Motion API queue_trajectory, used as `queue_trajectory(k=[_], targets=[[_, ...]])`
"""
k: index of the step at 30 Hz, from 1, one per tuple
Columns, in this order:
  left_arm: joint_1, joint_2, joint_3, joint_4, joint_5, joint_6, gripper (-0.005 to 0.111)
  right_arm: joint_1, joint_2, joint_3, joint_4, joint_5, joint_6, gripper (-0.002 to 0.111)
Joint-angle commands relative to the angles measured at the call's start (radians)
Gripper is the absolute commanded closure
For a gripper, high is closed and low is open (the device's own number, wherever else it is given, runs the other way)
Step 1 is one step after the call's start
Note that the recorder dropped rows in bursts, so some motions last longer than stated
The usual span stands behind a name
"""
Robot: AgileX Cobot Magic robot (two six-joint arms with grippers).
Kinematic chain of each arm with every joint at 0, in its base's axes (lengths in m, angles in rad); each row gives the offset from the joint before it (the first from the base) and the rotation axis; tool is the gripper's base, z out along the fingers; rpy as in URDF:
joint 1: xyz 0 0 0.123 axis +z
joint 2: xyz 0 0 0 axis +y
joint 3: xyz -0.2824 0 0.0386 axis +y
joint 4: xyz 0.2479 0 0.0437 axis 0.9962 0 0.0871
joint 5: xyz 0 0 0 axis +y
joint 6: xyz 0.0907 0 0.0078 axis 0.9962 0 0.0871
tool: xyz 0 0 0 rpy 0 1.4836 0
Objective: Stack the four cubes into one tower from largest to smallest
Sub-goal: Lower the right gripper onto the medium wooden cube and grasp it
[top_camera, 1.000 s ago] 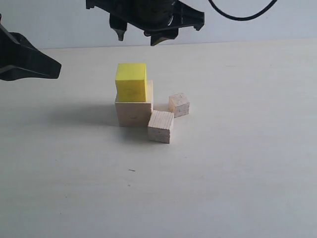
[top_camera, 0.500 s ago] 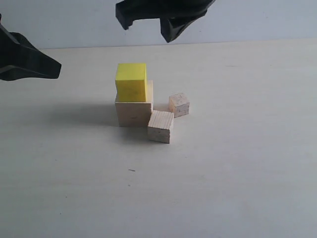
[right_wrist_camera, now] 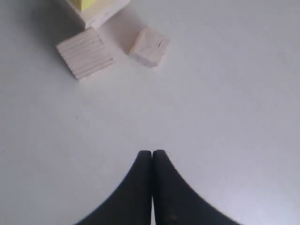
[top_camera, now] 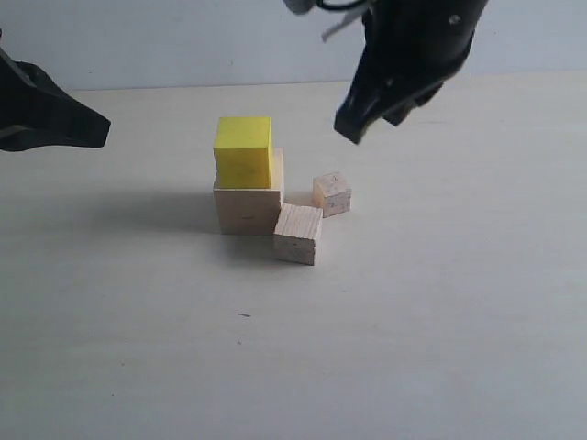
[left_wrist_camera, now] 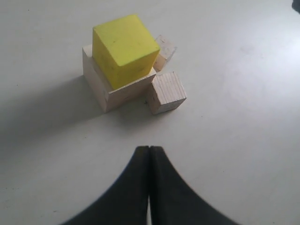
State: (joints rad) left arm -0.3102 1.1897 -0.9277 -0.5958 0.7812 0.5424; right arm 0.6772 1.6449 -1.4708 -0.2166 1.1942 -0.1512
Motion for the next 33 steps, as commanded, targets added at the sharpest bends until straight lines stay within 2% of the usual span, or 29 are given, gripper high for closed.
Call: queue_trajectory(k=[1, 6, 17, 25, 28, 31, 33], targets=[[-0.001, -0.007, 0.009, 0.01, 0.001, 0.003, 0.107, -0.041, -0.004, 0.127, 0.097, -0.129, -0.161, 0.108], [-0.001, -0.007, 0.009, 0.01, 0.062, 0.003, 0.107, -0.055, -0.004, 0.259, 0.16, -0.245, -0.36, 0.108], [-0.001, -0.007, 0.009, 0.007, 0.112, -0.001, 0.107, -0.055, -0.004, 0.292, 0.226, -0.39, -0.309, 0.108], [-0.001, -0.007, 0.009, 0.007, 0.112, -0.001, 0.107, -0.055, 0.105, 0.292, 0.156, -0.425, -0.357, 0.108], [-0.001, -0.007, 0.009, 0.007, 0.112, -0.001, 0.107, -0.055, 0.157, 0.292, 0.161, -0.434, -0.446, 0.108], [-0.001, -0.007, 0.022, 0.007, 0.107, 0.002, 0.107, -0.055, 0.175, 0.288, 0.246, -0.452, -0.59, 0.107], [-0.001, -0.007, 0.044, 0.007, 0.092, 0.002, 0.107, -0.055, 0.175, 0.288, 0.361, -0.461, -0.716, 0.096]])
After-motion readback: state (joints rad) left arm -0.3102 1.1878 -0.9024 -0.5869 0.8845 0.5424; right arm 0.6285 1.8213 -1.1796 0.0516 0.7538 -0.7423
